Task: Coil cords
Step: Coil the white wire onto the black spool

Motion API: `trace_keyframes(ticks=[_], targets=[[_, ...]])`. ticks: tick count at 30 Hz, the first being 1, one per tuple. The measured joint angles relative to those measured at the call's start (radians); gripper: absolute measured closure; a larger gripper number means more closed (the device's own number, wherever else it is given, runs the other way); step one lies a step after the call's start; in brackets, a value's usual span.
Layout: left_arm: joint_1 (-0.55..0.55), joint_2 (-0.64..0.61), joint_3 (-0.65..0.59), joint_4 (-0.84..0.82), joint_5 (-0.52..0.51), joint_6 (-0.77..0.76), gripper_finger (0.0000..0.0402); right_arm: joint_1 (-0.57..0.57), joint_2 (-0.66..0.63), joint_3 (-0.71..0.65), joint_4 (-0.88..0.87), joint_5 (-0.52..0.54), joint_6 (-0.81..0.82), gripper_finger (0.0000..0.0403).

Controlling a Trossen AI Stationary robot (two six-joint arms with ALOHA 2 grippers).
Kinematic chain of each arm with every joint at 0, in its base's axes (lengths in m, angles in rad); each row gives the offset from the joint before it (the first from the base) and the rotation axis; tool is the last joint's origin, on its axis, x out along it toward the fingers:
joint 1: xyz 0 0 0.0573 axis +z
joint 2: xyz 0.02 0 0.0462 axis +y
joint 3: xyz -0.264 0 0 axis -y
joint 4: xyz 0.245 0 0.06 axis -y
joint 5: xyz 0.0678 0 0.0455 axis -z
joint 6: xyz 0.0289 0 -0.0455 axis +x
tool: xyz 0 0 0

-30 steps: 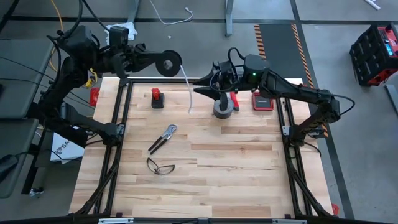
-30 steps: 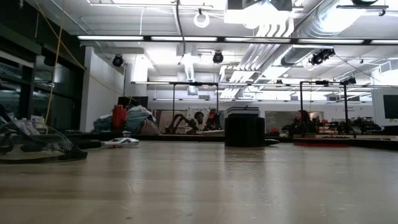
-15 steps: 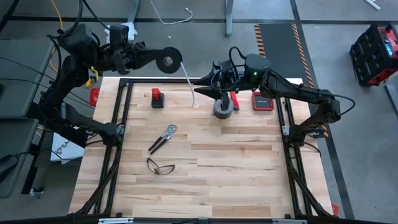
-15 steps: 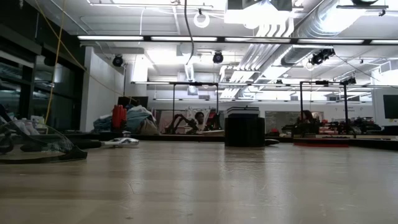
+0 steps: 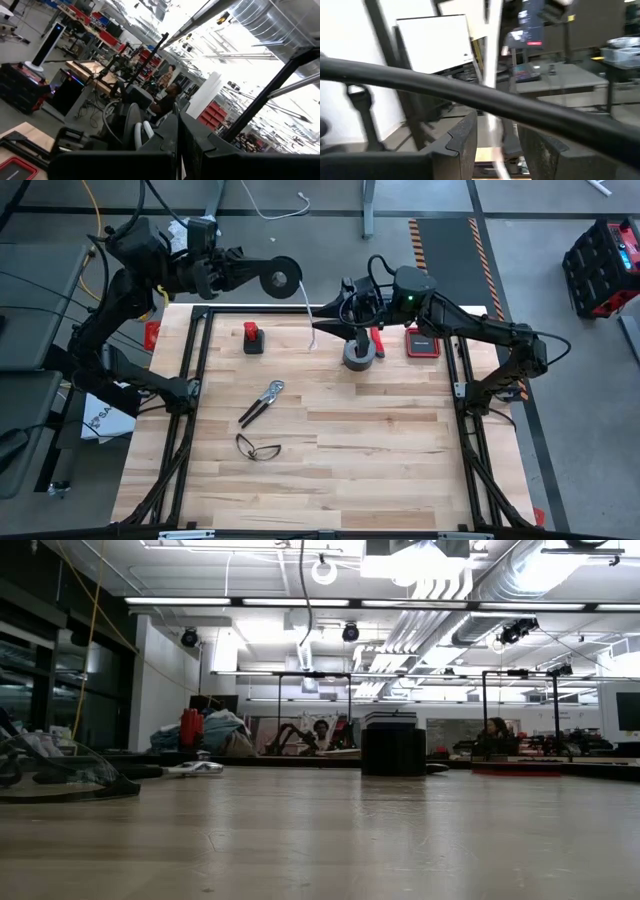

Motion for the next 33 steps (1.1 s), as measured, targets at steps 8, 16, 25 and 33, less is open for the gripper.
trace_keyframes(ticks=[8,16,25,33], targets=[[0.012,0.003,0.000,0.000,0.001,0.000,0.0402,0.007,0.000,0.000,-0.005,-0.023,0.000,0.0269],[0.012,0.003,0.000,0.000,0.001,0.000,0.0402,0.005,0.001,0.000,-0.041,-0.023,-0.008,0.0269],[0.012,0.003,0.000,0.000,0.001,0.000,0.0402,0.005,0.001,0.000,-0.041,-0.018,-0.011,0.0325],[0.012,0.003,0.000,-0.001,0.001,0.000,0.0402,0.017,0.001,0.000,-0.040,0.004,-0.040,0.0397]])
